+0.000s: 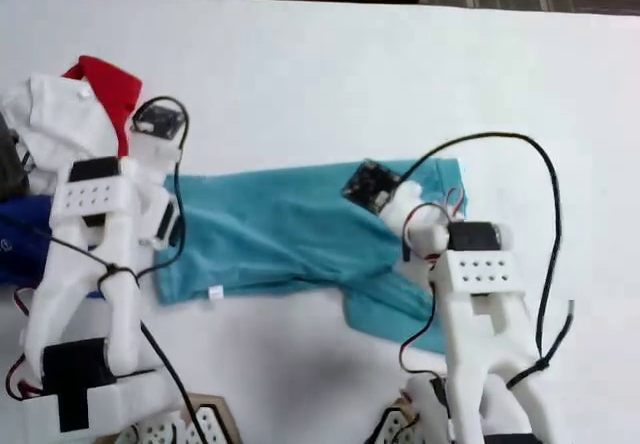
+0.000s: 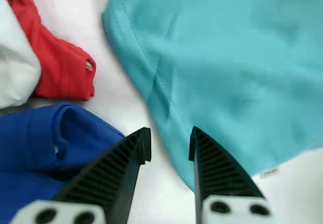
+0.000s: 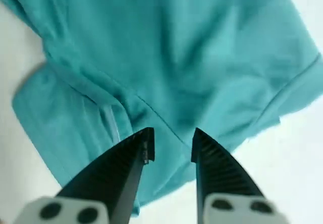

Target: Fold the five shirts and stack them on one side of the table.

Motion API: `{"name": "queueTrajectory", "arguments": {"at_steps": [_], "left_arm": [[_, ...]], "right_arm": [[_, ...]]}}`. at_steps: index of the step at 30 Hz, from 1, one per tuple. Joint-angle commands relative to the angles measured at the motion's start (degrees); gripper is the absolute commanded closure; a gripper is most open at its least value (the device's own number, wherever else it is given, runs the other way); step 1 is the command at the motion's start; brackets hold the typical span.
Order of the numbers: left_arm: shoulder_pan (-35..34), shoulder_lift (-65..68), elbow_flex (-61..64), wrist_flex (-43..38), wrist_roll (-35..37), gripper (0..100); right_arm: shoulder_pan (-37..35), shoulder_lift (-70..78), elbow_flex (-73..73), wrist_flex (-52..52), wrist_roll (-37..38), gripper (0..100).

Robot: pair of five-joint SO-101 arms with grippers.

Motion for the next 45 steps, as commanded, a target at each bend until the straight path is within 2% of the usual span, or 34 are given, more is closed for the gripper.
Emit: {"name": "queueTrajectory", "arguments": {"at_steps": [1,4,8,12,27,45], "left_arm": [[0.09,-2.55,1.80,-3.96,1.41,85],[0.09,-2.55,2.59,-4.04,0.97,85],[-0.18,-2.64,2.42,-2.81,0.88,85],[-0.18,-2.64,2.51,-2.64,0.88,85],[0.09,-2.55,2.07,-3.08,0.97,85],[0.09,-2.55,2.51,-3.08,0.88,85]], "right_arm": [[-5.67,0.04,0.18,-2.15,-1.49,86.2],[-8.84,4.70,0.44,-4.35,-1.67,86.2],[-9.01,13.14,0.44,-8.66,-3.16,86.2],[-9.01,17.54,0.26,-7.96,-3.08,86.2],[-9.27,2.33,0.62,8.13,-0.53,86.1],[-9.45,2.33,9.49,1.63,0.70,86.1]]}}
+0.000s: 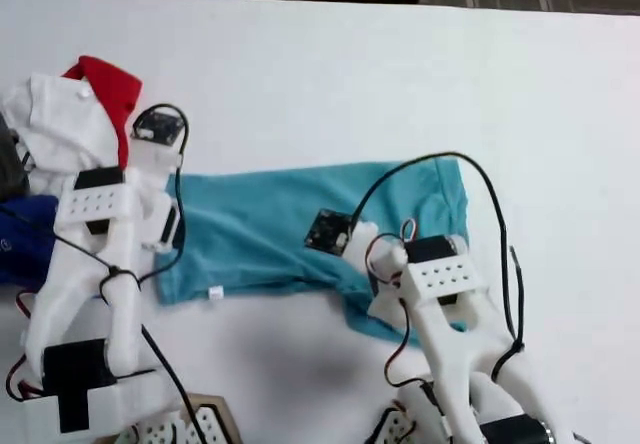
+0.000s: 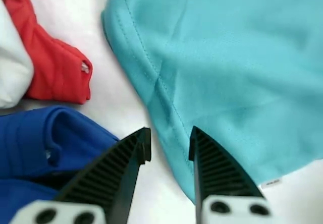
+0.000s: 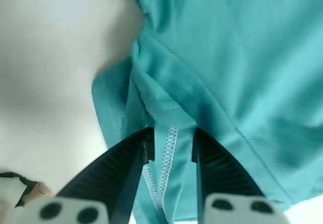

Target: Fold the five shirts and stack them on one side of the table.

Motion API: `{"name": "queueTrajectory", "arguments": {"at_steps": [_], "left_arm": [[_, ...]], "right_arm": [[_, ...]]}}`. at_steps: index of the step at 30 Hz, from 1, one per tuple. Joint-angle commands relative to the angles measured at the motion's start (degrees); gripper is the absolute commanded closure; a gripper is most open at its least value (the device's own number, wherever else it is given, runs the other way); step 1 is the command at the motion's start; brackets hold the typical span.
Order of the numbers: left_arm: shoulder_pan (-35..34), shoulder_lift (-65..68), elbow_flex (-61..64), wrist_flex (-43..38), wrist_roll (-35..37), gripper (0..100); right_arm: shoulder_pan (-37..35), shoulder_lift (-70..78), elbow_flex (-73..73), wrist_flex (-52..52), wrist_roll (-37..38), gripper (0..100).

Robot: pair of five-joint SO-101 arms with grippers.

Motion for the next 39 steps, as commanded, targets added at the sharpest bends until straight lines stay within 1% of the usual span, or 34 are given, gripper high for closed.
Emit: {"name": "queueTrajectory", "arguments": {"at_steps": [1,11,16,20,22,25,31,35,39], "left_arm": [[-0.09,-2.46,-0.22,0.18,0.00,85],[-0.09,-2.29,-0.13,-0.79,0.00,85],[-0.09,-2.29,-0.13,-2.29,0.18,85],[-0.09,-2.20,-0.22,-2.46,0.00,85],[-0.09,-2.20,-0.04,-2.73,0.00,85],[-0.09,-2.20,-0.04,-2.64,0.00,85],[-0.09,-2.29,1.63,-2.81,0.00,85],[-0.09,-2.29,1.71,-2.73,0.00,85],[-0.09,-2.37,1.45,-2.64,0.00,85]], "right_arm": [[-0.57,-2.24,1.76,-0.40,0.70,86.1],[-0.66,-2.42,2.81,4.97,0.97,86.1],[-0.66,-2.42,3.08,11.03,7.30,86.1],[-0.40,-2.15,3.08,12.09,10.02,86.1],[-0.57,-1.89,3.08,11.03,10.02,86.1],[-0.22,-1.80,4.13,6.64,9.76,86.1],[-0.04,-1.80,11.60,-3.74,9.67,86.1],[-0.04,-1.89,12.04,-4.53,7.56,86.1],[-0.13,-2.07,12.22,-4.09,7.30,86.1]]}}
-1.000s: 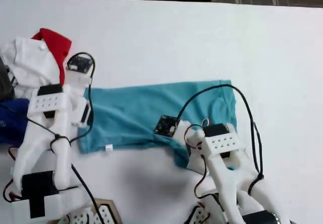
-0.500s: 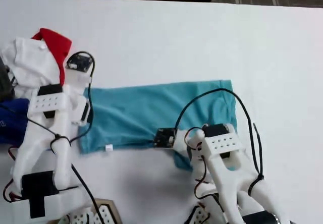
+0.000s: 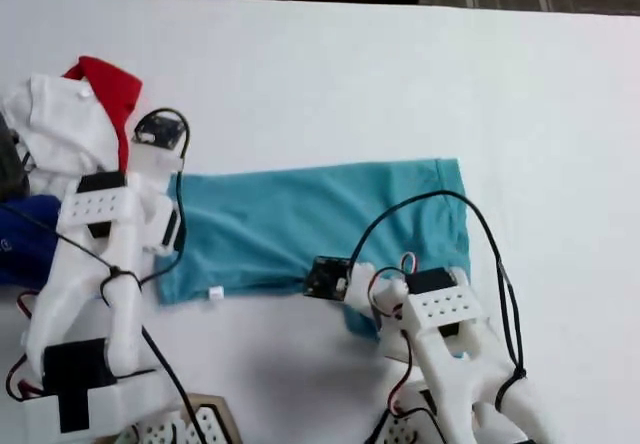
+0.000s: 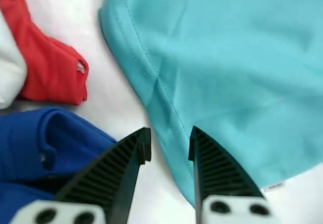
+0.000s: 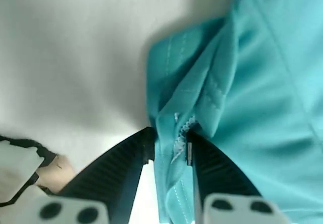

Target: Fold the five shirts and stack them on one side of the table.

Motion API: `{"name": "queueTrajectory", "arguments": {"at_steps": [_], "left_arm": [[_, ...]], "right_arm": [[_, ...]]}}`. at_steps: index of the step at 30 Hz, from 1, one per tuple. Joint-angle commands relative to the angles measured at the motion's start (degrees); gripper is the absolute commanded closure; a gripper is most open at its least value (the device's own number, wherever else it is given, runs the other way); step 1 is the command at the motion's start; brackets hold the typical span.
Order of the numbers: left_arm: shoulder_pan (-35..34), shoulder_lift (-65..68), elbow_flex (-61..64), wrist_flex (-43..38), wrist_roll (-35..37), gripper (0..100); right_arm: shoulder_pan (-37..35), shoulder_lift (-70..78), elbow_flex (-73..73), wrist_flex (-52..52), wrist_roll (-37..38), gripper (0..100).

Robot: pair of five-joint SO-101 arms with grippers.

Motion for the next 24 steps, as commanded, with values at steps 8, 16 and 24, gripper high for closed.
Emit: {"name": "queueTrajectory", "arguments": {"at_steps": [8,16,24], "left_arm": [[-0.18,-2.81,-0.84,1.05,0.00,85],[-0.26,-2.81,-0.75,1.14,0.00,85],[-0.09,-2.46,-0.75,0.88,0.00,85]], "right_arm": [[1.45,-0.13,1.58,-1.01,-0.18,92.3],[2.59,-0.04,1.32,-1.36,-0.44,98.3],[4.18,-0.66,-3.16,3.12,-0.09,97.9]]}}
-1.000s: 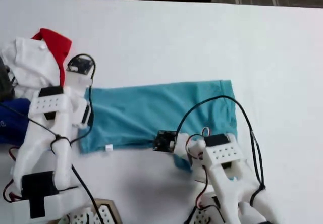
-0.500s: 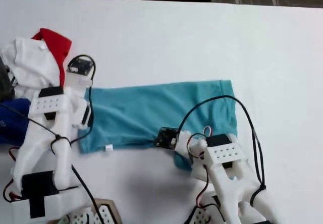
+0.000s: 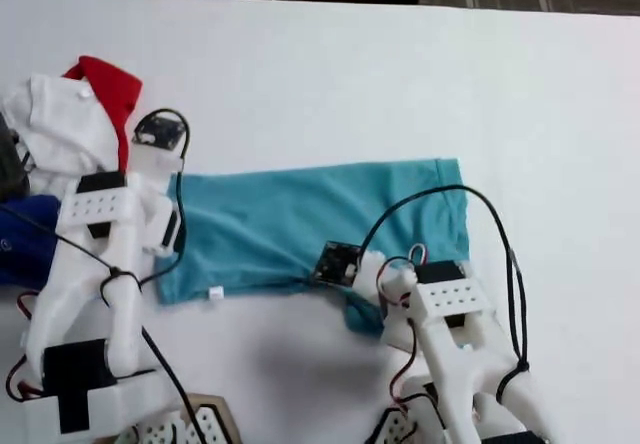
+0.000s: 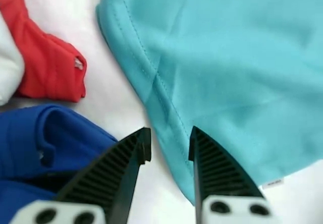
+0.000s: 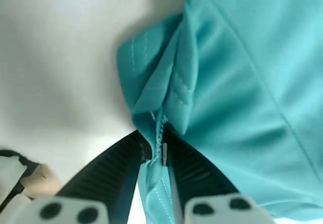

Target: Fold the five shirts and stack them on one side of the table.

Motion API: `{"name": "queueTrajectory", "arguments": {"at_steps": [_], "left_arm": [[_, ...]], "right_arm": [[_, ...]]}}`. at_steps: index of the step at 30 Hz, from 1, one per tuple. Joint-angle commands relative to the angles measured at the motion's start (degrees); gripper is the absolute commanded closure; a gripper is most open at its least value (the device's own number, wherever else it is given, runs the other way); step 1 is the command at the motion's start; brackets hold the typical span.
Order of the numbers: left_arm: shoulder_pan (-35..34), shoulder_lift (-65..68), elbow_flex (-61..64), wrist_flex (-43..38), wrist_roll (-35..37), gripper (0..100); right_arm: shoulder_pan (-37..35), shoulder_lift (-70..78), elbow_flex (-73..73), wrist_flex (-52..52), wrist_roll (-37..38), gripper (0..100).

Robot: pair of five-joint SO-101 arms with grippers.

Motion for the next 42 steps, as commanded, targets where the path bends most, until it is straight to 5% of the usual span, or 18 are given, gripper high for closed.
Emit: {"name": "queueTrajectory", "arguments": {"at_steps": [1,10,22,42], "left_arm": [[-0.09,-2.29,-0.75,0.18,0.00,85],[-0.09,-2.20,-0.31,0.00,0.00,85],[-0.09,-2.20,-0.31,-0.09,-0.09,85],[0.00,-2.11,-0.22,0.09,-0.09,85]], "right_arm": [[0.40,-0.22,-4.48,5.14,-0.18,97.9],[0.48,0.31,-23.12,16.22,2.90,97.9],[0.57,2.33,-28.92,12.18,7.21,97.9],[3.82,49.63,-79.65,19.65,10.11,97.9]]}}
